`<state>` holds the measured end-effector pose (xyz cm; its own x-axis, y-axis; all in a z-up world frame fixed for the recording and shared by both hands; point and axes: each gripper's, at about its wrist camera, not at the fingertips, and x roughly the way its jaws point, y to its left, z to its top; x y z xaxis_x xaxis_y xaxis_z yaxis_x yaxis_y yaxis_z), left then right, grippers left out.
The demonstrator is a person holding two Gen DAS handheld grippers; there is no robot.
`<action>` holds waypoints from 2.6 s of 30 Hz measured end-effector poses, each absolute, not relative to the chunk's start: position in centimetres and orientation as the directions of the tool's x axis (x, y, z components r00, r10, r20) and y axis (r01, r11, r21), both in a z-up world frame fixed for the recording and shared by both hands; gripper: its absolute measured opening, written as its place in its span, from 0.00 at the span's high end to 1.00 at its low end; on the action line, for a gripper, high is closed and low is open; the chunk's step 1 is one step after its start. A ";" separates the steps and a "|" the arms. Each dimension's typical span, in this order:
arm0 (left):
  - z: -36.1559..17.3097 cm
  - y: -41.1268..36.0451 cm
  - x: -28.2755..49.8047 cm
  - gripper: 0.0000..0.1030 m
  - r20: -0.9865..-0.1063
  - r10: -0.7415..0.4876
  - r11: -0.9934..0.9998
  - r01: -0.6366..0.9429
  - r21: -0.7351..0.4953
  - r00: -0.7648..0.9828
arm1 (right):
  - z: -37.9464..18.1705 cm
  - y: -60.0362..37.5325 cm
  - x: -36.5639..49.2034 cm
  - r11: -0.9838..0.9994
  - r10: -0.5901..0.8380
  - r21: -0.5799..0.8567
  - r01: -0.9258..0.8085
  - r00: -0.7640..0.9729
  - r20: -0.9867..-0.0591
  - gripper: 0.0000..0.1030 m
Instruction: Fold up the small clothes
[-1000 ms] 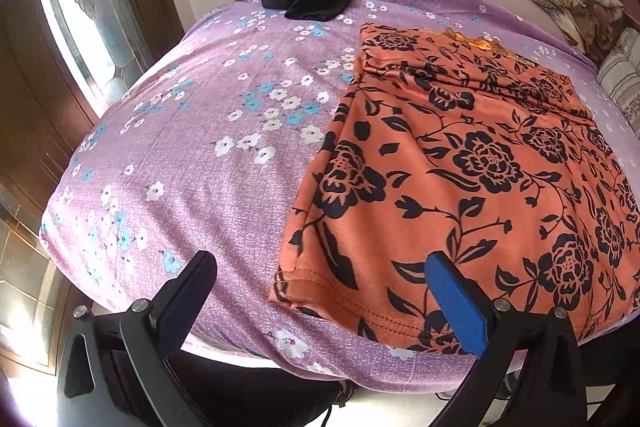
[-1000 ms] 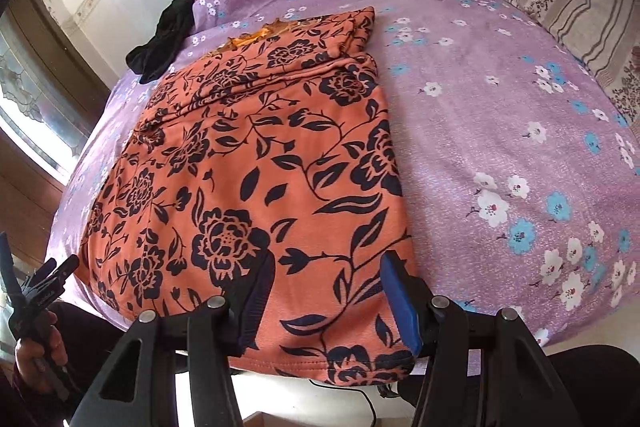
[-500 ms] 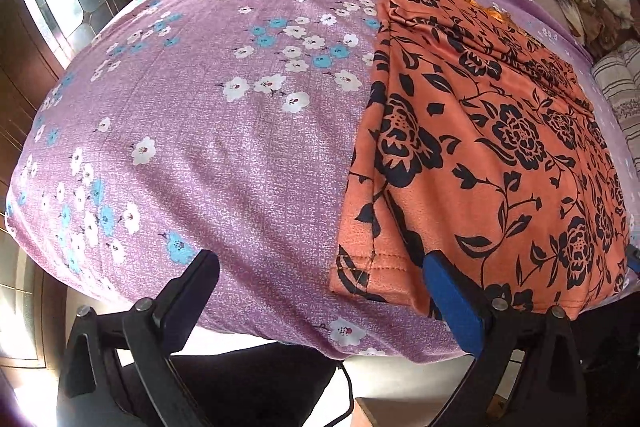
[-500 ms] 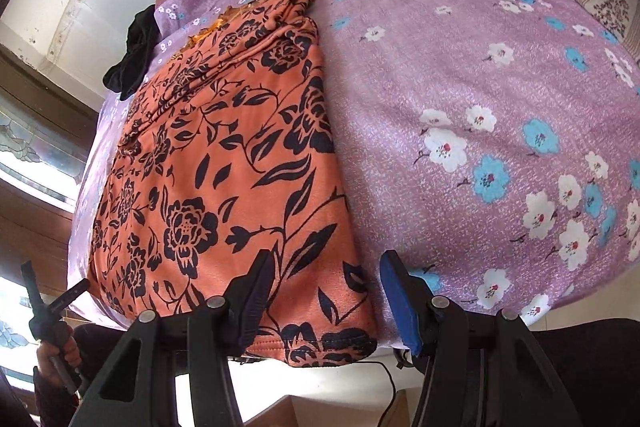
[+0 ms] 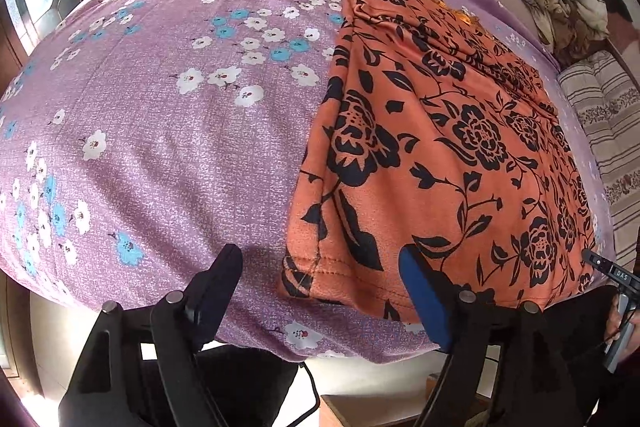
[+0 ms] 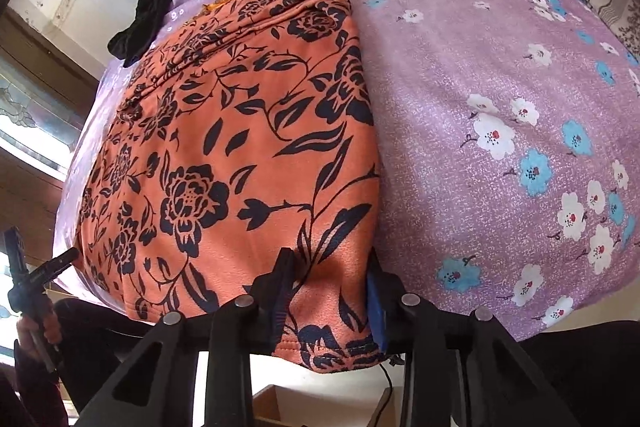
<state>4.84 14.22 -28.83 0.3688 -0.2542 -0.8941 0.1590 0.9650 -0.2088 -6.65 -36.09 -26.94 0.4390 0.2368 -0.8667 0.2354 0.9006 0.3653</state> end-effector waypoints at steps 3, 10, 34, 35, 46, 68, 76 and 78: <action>-29.0 13.2 5.1 0.70 -0.901 -0.237 0.966 0.185 -0.179 0.364 | -26.6 -34.5 -6.7 0.942 0.180 0.284 0.178 0.443 -0.878 0.84; -27.0 13.9 5.7 0.92 -0.861 -0.351 0.931 0.231 -0.281 0.368 | -24.3 -35.0 -6.7 0.927 0.243 0.348 0.139 0.485 -0.840 0.92; -18.9 8.1 36.6 0.91 -0.760 -0.453 0.889 0.172 -0.425 0.466 | -14.1 -46.2 17.0 0.701 0.328 0.677 0.224 0.741 -0.586 0.92; -20.2 7.3 38.6 0.91 -0.769 -0.443 0.893 0.157 -0.421 0.460 | -14.9 -46.9 19.3 0.691 0.312 0.677 0.253 0.741 -0.595 0.92; -26.2 7.1 43.4 0.83 -0.703 -0.451 0.861 0.062 -0.504 0.551 | -22.9 -53.2 27.2 0.642 0.046 0.634 0.432 0.803 -0.594 0.88; -26.1 3.2 33.1 0.14 -0.769 -0.132 0.989 0.132 -0.063 0.626 | -21.6 -40.0 36.2 0.893 0.013 0.300 0.336 0.646 -0.763 0.87; -27.4 3.6 33.0 0.14 -0.831 -0.084 0.992 0.129 -0.015 0.549 | -22.3 -28.1 32.8 0.935 0.288 0.354 0.015 0.549 -0.785 0.88; -28.7 3.3 33.1 0.14 -0.863 -0.058 0.989 0.144 0.017 0.502 | -23.2 -25.5 34.6 0.932 0.305 0.363 0.004 0.534 -0.788 0.88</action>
